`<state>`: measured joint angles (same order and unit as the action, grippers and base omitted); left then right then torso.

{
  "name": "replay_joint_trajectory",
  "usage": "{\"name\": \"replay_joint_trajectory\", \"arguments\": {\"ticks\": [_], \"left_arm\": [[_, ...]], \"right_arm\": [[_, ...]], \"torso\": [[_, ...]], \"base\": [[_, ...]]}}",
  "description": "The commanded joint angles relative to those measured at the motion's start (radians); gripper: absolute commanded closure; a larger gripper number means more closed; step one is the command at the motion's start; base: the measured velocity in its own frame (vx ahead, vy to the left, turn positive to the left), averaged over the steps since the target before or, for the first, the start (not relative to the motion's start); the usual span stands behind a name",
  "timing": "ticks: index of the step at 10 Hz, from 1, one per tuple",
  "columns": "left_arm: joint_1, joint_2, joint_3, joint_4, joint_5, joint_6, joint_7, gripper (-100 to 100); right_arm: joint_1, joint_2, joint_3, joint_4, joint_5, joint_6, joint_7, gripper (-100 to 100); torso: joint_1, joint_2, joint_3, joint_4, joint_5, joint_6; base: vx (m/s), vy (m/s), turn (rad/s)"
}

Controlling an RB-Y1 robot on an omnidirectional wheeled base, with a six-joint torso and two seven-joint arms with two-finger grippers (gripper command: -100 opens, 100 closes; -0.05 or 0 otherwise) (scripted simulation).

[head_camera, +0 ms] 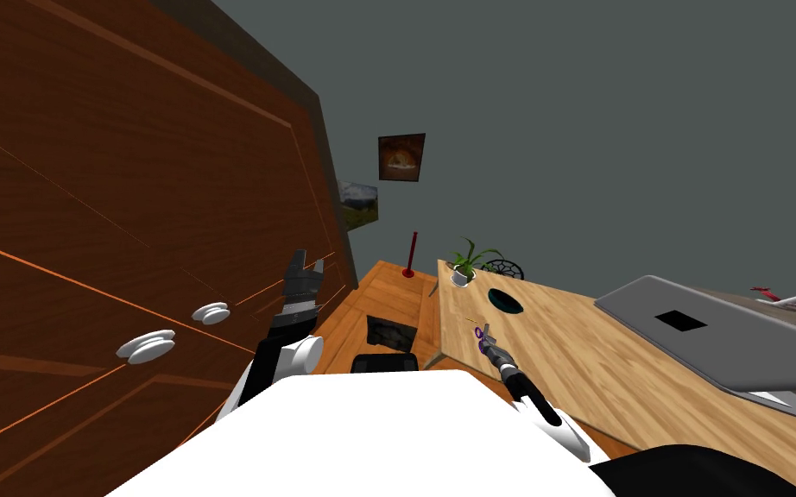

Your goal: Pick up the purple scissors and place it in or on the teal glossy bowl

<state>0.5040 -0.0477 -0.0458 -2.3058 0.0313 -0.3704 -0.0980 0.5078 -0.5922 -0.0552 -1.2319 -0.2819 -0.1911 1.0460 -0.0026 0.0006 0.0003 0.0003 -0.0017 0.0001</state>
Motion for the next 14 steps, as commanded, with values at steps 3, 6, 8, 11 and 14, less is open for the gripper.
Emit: {"name": "replay_joint_trajectory", "arguments": {"ticks": [3,6,8,11,14], "left_arm": [[0.000,0.000,0.000,0.000,0.000,0.000,0.000,0],[0.000,0.000,0.000,0.000,0.000,0.000,0.000,0],[0.000,0.000,0.000,0.000,0.000,0.000,0.000,0],[0.000,0.000,0.000,0.000,0.000,0.000,0.000,0],[0.000,0.000,0.000,0.000,0.000,0.000,0.000,0]], "right_arm": [[-0.051,-0.024,-0.031,0.005,0.007,-0.010,-0.035,100],[-0.123,-0.054,-0.074,0.003,0.018,-0.028,-0.079,100],[-0.144,-0.062,-0.085,0.003,0.021,-0.033,-0.090,100],[-0.206,-0.087,-0.119,0.004,0.028,-0.043,-0.127,100],[-0.276,-0.127,-0.160,0.025,0.029,-0.036,-0.175,100]], "torso": [[0.002,0.002,0.002,0.001,0.001,-0.002],[0.003,0.003,0.002,0.002,0.002,-0.001],[0.002,0.007,0.004,0.002,0.001,0.000],[0.002,0.004,0.003,0.002,0.001,-0.001],[-0.001,0.005,0.004,0.003,0.000,-0.001]], "base": [[-0.075,0.041,0.072],[-0.110,0.053,0.043],[-0.098,0.032,0.031],[-0.091,0.033,0.059],[-0.109,-0.012,0.150]]}}
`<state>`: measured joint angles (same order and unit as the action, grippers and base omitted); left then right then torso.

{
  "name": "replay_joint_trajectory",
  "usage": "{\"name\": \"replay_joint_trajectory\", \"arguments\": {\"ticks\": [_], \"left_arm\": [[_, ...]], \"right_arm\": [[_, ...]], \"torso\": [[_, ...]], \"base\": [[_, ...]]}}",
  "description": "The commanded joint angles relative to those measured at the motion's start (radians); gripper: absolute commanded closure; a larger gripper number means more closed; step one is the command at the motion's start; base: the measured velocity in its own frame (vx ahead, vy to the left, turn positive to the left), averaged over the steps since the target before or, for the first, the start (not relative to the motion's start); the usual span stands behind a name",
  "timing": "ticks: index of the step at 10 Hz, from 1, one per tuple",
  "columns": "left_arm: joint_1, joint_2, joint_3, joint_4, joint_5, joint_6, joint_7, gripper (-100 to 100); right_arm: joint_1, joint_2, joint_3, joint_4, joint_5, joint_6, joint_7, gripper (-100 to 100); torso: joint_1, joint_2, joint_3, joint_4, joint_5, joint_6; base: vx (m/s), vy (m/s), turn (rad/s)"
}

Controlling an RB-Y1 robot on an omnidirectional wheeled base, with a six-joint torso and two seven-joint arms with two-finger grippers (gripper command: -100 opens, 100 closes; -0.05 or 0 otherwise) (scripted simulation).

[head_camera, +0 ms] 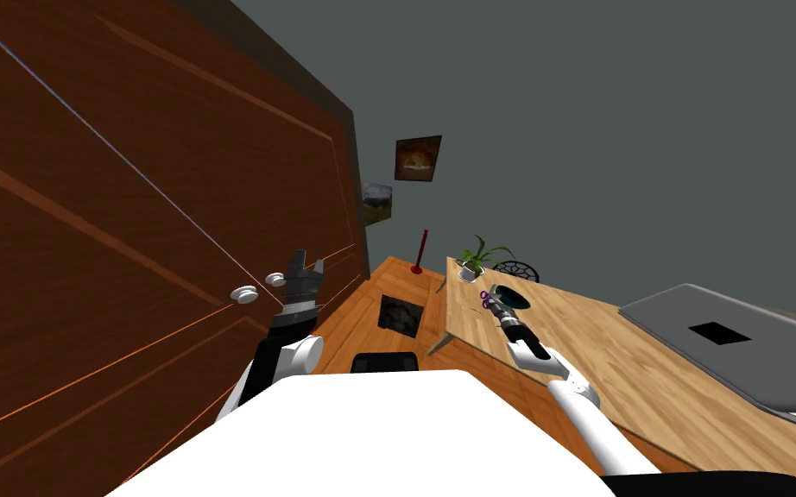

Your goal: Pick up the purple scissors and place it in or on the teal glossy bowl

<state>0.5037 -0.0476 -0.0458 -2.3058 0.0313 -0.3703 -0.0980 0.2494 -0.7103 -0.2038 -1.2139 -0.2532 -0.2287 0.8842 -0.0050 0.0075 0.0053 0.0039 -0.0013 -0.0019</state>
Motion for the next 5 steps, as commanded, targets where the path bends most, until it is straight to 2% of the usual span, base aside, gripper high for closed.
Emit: {"name": "replay_joint_trajectory", "arguments": {"ticks": [1,2,3,5], "left_arm": [[0.000,0.000,0.000,0.000,0.000,0.000,0.000,0],[0.000,0.000,0.000,0.000,0.000,0.000,0.000,0],[0.000,0.000,0.000,0.000,0.000,0.000,0.000,0],[0.000,0.000,0.000,0.000,0.000,0.000,0.000,0]], "right_arm": [[-0.031,-0.020,-0.020,0.017,-0.001,0.007,-0.025,100],[-0.044,-0.031,-0.028,0.028,-0.004,0.015,-0.037,100],[-0.066,-0.055,-0.041,0.056,-0.011,0.035,-0.060,100],[-0.081,-0.080,-0.051,0.091,-0.021,0.062,-0.082,100]], "torso": [[0.000,0.000,0.000,0.000,0.000,0.000],[-0.001,0.001,0.001,0.000,0.000,0.001],[-0.004,0.000,0.000,0.000,-0.002,0.002],[-0.010,0.002,0.001,0.000,-0.003,0.002]], "base": [[-0.136,-0.051,0.222],[-0.112,-0.078,0.179],[-0.147,-0.130,0.313],[-0.145,-0.141,0.306]]}}
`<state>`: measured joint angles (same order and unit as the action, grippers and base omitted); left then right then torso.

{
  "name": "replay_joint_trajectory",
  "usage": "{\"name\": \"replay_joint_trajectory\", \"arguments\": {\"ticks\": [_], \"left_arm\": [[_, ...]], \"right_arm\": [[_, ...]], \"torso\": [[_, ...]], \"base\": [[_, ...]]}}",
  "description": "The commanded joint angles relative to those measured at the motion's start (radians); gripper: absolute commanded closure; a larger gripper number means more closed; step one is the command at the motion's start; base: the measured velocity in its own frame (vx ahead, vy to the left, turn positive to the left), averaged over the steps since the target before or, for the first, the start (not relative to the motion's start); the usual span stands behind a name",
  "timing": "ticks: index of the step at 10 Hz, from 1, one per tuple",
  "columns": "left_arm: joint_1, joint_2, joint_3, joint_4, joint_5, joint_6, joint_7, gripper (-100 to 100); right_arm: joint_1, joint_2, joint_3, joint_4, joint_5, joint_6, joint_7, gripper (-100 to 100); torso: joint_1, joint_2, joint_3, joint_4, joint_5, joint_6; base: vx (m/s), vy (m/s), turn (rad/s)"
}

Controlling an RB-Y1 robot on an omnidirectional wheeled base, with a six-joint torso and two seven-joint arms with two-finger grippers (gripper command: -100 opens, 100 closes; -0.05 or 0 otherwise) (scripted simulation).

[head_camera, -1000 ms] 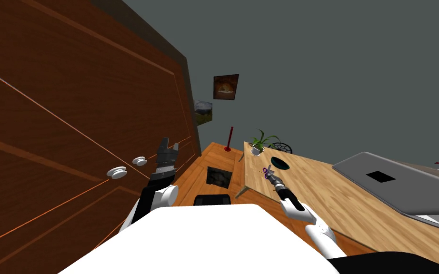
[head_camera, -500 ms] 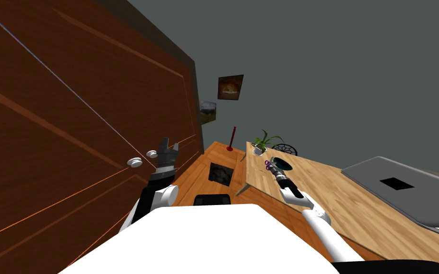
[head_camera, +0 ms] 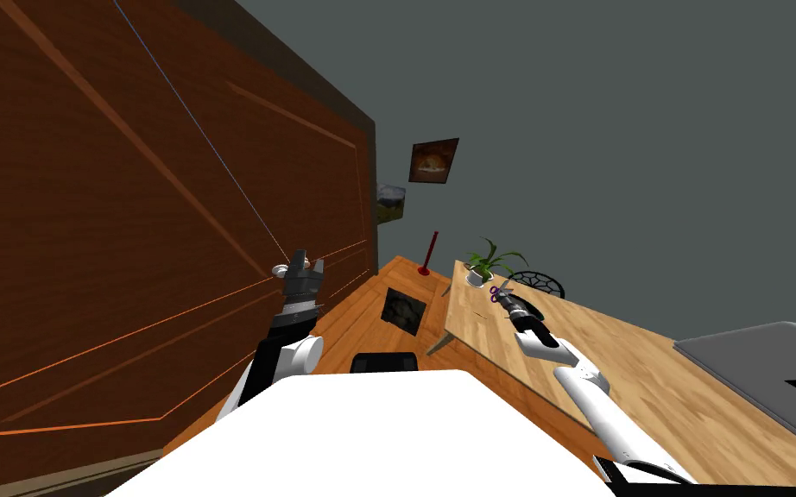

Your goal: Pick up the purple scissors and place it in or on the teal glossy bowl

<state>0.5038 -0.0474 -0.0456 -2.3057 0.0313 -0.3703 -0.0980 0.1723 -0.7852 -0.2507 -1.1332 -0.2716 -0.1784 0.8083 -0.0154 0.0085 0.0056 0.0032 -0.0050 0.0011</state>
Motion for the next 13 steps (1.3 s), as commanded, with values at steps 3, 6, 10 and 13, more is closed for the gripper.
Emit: {"name": "replay_joint_trajectory", "arguments": {"ticks": [3,6,10,13], "left_arm": [[0.000,0.000,0.000,0.000,0.000,0.000,0.000,0],[0.000,0.000,0.000,0.000,0.000,0.000,0.000,0],[0.000,0.000,0.000,0.000,0.000,0.000,0.000,0],[0.000,0.000,0.000,0.000,0.000,0.000,0.000,0]], "right_arm": [[-0.013,-0.042,-0.013,0.073,-0.022,0.062,-0.035,100],[-0.012,-0.067,-0.015,0.120,-0.038,0.101,-0.052,100],[0.007,-0.117,-0.011,0.221,-0.074,0.188,-0.079,100],[0.021,-0.141,-0.007,0.272,-0.093,0.232,-0.090,100]], "torso": [[0.000,-0.002,-0.001,0.000,0.000,0.000],[0.000,-0.006,-0.004,-0.002,0.000,0.000],[-0.006,-0.004,-0.003,-0.002,-0.002,0.001],[0.000,-0.007,-0.005,-0.003,0.000,0.000]], "base": [[-0.104,-0.131,0.245],[-0.073,-0.114,0.192],[-0.113,-0.185,0.317],[-0.086,-0.120,0.189]]}}
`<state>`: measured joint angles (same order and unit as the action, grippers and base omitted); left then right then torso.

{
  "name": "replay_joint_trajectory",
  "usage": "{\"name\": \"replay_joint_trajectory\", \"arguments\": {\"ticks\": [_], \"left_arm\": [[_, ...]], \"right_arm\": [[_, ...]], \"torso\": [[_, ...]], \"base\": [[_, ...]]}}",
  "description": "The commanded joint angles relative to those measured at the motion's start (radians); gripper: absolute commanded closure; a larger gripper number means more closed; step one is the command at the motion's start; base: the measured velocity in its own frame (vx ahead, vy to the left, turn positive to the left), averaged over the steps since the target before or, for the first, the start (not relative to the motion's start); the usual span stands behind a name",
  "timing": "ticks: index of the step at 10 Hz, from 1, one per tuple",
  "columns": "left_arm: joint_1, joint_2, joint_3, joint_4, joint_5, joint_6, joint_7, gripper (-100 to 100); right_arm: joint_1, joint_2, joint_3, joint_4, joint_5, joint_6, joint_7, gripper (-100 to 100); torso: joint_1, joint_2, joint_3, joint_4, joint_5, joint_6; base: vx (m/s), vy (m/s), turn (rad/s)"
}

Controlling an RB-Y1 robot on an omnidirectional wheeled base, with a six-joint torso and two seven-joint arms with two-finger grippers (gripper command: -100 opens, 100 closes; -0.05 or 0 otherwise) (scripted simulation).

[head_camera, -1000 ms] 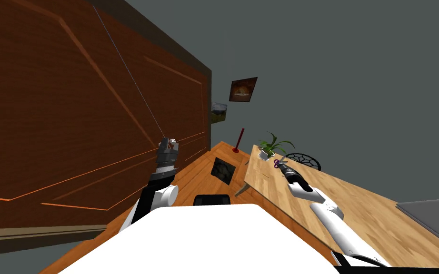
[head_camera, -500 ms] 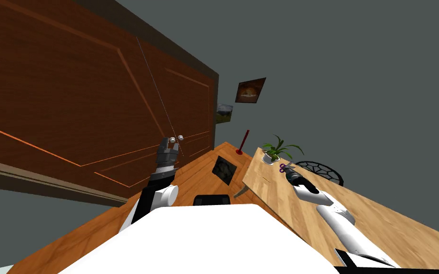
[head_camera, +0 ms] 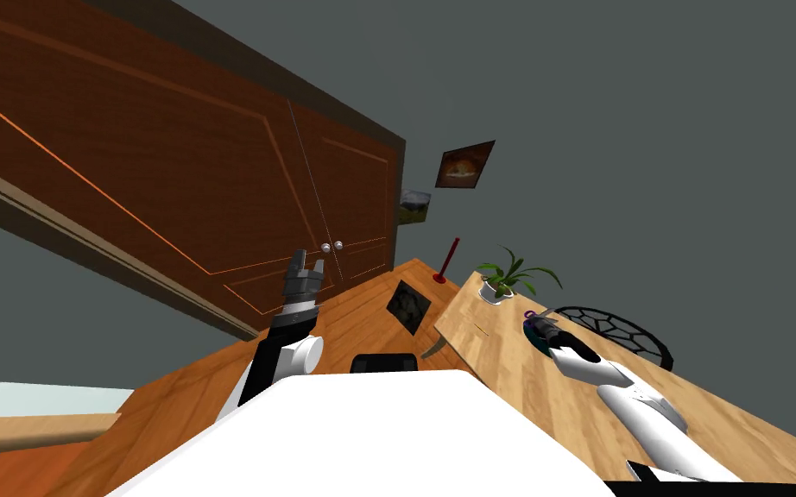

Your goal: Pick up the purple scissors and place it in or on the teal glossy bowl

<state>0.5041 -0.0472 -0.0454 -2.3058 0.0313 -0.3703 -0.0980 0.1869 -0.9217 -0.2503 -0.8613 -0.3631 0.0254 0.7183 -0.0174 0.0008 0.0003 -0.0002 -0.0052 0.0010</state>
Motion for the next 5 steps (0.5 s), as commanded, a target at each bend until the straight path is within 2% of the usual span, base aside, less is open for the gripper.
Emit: {"name": "replay_joint_trajectory", "arguments": {"ticks": [1,2,4,5], "left_arm": [[0.000,0.000,0.000,0.000,0.000,0.000,0.000,0],[0.000,0.000,0.000,0.000,0.000,0.000,0.000,0],[0.000,0.000,0.000,0.000,0.000,0.000,0.000,0],[0.000,0.000,0.000,0.000,0.000,0.000,0.000,0]], "right_arm": [[0.007,-0.005,-0.008,0.000,-0.002,0.028,0.000,100],[0.014,-0.017,-0.006,0.024,-0.011,0.049,-0.005,100],[0.028,-0.039,-0.003,0.068,-0.028,0.086,-0.015,100],[0.028,-0.039,-0.003,0.068,-0.028,0.086,-0.015,100]], "torso": [[0.000,0.000,0.000,0.000,0.000,0.000],[0.002,-0.001,-0.001,0.000,0.001,0.001],[0.001,-0.001,0.000,0.000,0.001,0.000],[-0.001,0.000,0.000,-0.001,0.000,0.000]], "base": [[-0.073,-0.105,0.122],[-0.080,-0.104,0.161],[-0.120,-0.140,0.286],[-0.081,-0.121,0.088]]}}
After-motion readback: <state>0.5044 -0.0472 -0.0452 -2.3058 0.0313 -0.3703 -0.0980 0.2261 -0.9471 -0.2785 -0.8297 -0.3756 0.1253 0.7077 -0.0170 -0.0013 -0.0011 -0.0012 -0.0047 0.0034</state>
